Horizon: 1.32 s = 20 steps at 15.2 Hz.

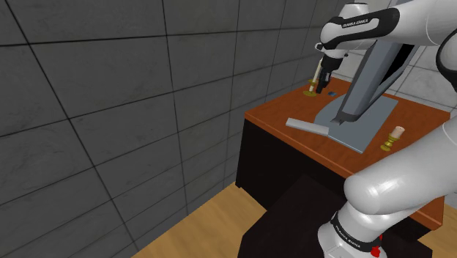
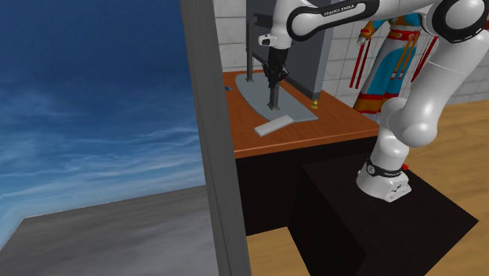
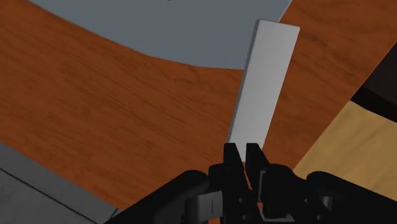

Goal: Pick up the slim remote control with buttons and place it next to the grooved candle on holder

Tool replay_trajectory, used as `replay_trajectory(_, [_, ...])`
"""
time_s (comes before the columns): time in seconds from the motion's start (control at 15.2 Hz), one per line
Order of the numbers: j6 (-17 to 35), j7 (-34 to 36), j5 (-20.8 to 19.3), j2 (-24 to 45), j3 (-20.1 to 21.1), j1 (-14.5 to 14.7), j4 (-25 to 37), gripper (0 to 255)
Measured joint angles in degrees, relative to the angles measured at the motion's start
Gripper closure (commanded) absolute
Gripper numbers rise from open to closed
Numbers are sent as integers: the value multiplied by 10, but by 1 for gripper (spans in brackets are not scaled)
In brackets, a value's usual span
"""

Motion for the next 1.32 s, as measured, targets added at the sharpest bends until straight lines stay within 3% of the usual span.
replay_trajectory(0.33, [4, -28, 0, 1, 9, -10, -1, 255])
replay_trajectory(0.4, [4, -29, 0, 1, 9, -10, 0, 0])
replay_trajectory(0.59, [23, -14, -10, -4, 16, -9, -24, 0])
replay_trajectory(1.32, [232, 114, -108, 14, 56, -21, -215, 0])
